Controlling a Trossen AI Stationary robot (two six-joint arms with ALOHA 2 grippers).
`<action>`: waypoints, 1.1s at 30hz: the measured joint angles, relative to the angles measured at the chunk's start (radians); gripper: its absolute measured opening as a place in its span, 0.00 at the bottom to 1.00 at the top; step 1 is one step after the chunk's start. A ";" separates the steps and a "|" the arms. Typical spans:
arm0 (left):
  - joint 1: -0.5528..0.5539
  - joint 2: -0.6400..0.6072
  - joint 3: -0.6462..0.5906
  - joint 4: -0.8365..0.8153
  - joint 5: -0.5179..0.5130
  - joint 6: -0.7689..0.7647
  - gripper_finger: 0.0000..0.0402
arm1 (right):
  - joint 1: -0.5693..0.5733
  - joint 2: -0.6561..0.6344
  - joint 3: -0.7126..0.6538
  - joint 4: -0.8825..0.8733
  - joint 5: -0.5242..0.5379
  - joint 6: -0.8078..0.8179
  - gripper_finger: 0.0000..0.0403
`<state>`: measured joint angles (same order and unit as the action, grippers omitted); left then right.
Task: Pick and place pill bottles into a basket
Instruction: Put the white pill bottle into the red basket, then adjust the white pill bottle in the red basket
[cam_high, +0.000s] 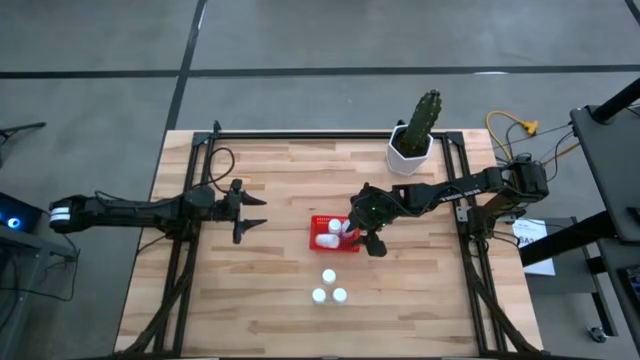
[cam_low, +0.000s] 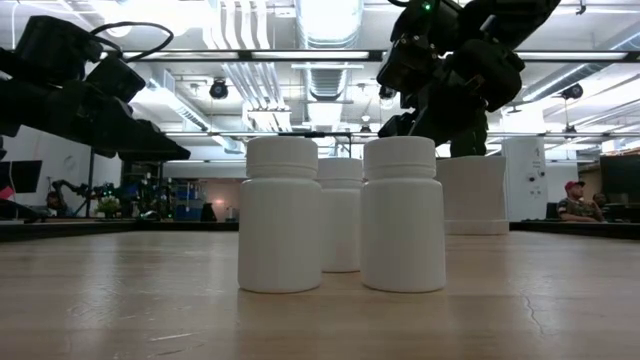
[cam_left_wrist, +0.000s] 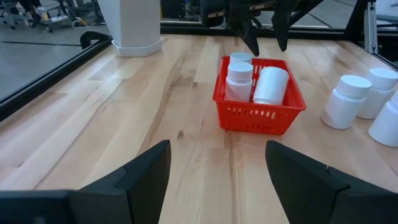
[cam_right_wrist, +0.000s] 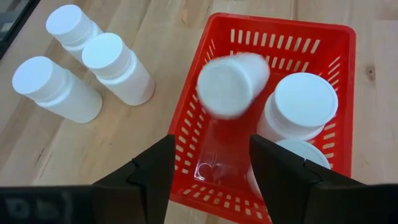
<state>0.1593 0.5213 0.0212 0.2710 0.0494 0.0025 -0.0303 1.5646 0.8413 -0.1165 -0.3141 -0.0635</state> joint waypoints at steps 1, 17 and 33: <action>0.000 0.000 0.000 0.000 0.000 0.000 0.61 | 0.000 0.000 0.000 0.000 0.000 0.000 0.49; 0.000 0.000 0.000 0.000 0.000 0.001 0.61 | 0.000 0.001 0.000 0.007 0.001 -0.026 0.48; 0.000 0.000 0.000 0.000 0.000 0.004 0.61 | 0.000 0.001 0.080 -0.035 0.098 -0.035 0.48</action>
<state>0.1596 0.5213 0.0212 0.2714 0.0494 0.0065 -0.0307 1.5654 0.9217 -0.1511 -0.2165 -0.0988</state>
